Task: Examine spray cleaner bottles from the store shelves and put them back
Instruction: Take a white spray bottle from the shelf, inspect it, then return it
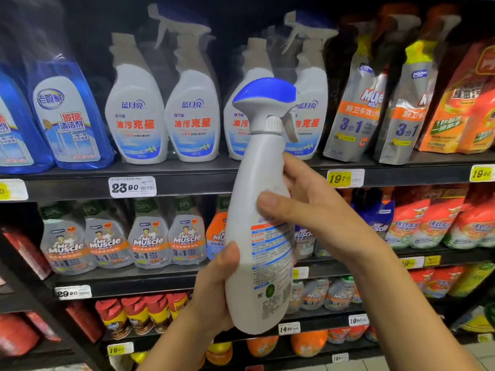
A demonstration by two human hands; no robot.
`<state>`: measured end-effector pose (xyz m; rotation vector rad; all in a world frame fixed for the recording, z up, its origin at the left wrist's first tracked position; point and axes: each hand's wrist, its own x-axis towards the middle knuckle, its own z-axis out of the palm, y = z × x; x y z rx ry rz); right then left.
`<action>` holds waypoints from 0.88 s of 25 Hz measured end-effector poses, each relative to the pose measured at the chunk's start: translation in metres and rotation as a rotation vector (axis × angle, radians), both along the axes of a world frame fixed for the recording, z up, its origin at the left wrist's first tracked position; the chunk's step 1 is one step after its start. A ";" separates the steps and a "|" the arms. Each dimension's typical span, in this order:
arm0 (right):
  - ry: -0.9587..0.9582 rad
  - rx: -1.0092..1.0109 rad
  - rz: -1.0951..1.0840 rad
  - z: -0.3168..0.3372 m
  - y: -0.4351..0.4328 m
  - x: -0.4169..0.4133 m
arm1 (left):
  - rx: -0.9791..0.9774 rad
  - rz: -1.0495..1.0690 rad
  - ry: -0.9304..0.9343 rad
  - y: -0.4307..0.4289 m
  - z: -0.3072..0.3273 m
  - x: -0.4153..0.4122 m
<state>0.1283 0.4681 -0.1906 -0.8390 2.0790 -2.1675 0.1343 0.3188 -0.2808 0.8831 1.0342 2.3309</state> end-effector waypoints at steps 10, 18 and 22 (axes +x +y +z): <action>-0.073 -0.328 0.007 -0.001 0.003 -0.014 | -0.467 0.466 0.195 0.014 0.014 -0.010; -0.176 -0.596 0.270 0.004 0.016 -0.031 | -0.331 0.274 0.135 -0.001 0.024 -0.017; -0.014 -0.313 -0.219 0.017 0.016 -0.024 | -0.201 0.552 0.132 0.012 0.043 -0.015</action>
